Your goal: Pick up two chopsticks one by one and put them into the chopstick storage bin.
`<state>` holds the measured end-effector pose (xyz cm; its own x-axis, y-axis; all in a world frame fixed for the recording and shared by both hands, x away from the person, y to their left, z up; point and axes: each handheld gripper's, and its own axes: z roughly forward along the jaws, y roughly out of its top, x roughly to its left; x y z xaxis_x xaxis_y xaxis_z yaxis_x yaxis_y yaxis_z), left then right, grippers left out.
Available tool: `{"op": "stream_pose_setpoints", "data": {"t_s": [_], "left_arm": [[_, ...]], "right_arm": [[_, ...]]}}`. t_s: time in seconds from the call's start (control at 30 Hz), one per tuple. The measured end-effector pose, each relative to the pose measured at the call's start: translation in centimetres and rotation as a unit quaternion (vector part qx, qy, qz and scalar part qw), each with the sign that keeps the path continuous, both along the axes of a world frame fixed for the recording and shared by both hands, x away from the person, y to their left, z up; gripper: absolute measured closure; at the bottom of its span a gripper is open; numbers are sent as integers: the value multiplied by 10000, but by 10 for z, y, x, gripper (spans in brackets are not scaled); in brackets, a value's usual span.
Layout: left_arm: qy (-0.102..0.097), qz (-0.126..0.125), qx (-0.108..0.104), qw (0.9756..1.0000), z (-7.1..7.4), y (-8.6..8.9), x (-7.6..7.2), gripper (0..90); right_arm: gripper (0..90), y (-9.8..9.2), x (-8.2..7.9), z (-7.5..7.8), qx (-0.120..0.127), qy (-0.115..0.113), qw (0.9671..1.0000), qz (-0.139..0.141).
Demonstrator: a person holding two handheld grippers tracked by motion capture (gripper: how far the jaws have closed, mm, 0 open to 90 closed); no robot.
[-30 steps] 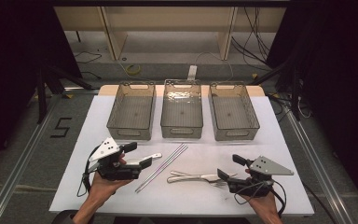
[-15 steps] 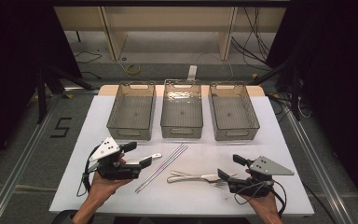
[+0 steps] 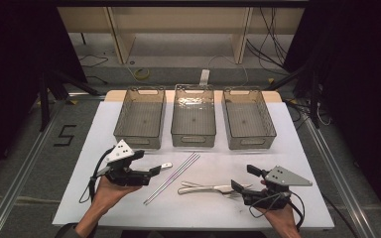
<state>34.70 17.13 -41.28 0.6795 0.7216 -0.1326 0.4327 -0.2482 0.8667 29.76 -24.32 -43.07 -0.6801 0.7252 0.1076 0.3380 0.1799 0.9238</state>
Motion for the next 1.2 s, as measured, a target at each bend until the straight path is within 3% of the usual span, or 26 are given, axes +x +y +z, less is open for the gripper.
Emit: {"op": "stream_pose_setpoints", "data": {"t_s": [0.1, 0.37, 0.67, 0.87, 1.17, 1.2], "left_arm": [[140, 53, 195, 9997, 1, -1, 7, 164], [461, 92, 444, 9979, 2, -3, 22, 175], [870, 8, 872, 9924, -1, -16, 33, 222], [1208, -78, 1228, 9850, -4, -30, 41, 265], [1797, -277, 1691, 9687, -18, -53, 59, 383], [1845, -284, 1687, 9678, -20, -54, 60, 383]], "right_arm": [[236, 1, 0, 0, 8, 25, 10000, 14], [240, 0, 0, 0, 63, 71, 9999, 48], [241, 1, 1, -1, 41, 138, 9999, 80], [241, 1, 2, -2, 34, 190, 9998, 92], [242, 2, 2, -3, 0, 235, 9996, 129], [242, 2, 2, -3, 0, 235, 9996, 129]]}}
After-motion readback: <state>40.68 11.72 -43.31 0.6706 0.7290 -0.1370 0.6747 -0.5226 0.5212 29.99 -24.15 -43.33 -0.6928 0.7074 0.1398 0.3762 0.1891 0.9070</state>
